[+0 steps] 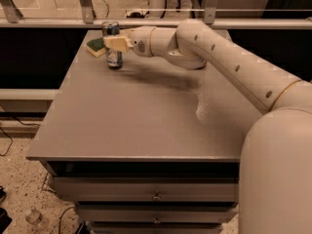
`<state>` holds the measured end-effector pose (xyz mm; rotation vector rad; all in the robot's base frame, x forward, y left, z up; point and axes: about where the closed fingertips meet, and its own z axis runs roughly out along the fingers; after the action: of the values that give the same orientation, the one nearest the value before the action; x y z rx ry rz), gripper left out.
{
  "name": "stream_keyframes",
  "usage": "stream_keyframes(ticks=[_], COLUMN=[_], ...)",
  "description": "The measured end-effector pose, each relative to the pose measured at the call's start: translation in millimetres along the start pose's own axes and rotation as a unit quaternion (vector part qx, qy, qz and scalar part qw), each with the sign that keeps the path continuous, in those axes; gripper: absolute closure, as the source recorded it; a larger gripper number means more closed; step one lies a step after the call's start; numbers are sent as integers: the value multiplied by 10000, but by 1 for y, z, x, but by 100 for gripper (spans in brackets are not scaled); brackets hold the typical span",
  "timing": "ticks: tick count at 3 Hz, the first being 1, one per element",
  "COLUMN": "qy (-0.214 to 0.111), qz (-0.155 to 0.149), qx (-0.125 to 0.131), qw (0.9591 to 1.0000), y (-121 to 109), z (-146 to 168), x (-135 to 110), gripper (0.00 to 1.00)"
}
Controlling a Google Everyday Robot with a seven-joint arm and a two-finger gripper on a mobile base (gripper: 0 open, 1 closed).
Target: Move redbull can near sponge
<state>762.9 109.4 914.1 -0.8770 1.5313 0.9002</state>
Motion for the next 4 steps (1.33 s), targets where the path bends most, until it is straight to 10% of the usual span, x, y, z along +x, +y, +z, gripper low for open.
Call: stream_keyframes(ticks=[4], qy=[-137], qz=[131], qx=[397], qw=[9990], y=[-19], z=[3], x=[17], gripper=[100])
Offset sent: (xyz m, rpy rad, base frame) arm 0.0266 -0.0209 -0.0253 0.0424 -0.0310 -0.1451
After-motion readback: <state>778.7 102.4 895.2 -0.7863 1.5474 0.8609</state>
